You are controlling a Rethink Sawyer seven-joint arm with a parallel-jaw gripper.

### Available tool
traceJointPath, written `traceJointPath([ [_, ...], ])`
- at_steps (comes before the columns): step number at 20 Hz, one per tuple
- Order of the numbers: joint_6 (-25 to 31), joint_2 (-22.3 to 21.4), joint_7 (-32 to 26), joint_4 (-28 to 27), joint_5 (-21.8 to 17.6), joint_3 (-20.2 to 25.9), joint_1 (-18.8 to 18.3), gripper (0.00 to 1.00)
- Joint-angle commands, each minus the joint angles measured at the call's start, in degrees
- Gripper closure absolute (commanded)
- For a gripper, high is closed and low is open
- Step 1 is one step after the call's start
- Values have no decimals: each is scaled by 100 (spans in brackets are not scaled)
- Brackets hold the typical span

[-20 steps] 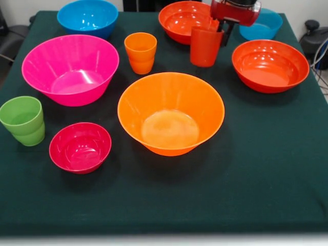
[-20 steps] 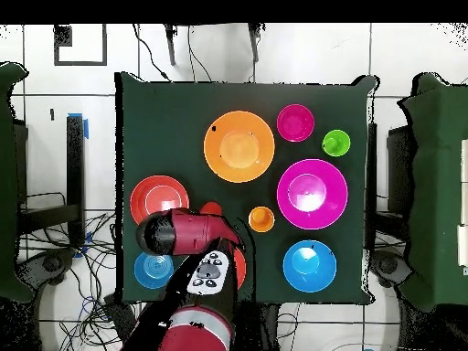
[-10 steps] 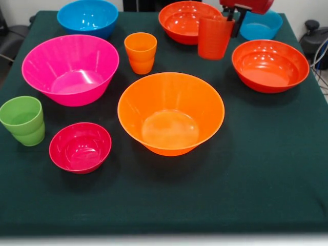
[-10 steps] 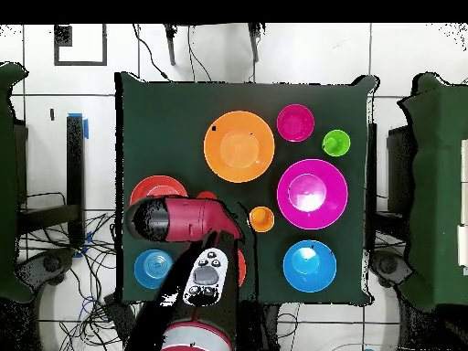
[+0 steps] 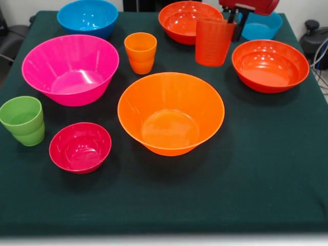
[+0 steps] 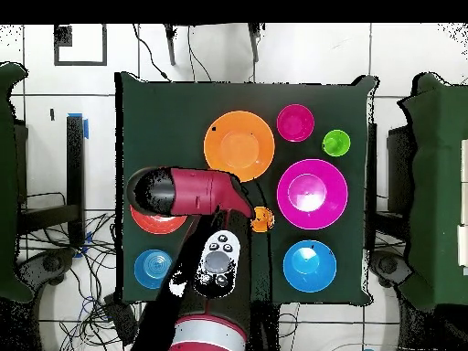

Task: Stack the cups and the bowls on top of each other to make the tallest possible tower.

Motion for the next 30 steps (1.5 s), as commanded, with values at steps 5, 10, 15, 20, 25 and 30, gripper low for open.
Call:
traceJointPath([
  [5,987,250,305,-985,7,582,-215,100],
  [10,1136,396,221,-1340,-45,605,-273,100],
  [15,1091,637,105,-1603,-75,665,-388,100],
  [20,991,779,-14,-1691,-130,700,-492,100],
  [25,861,858,-92,-1693,-188,746,-574,100],
  [30,745,913,-114,-1688,-237,775,-605,100],
])
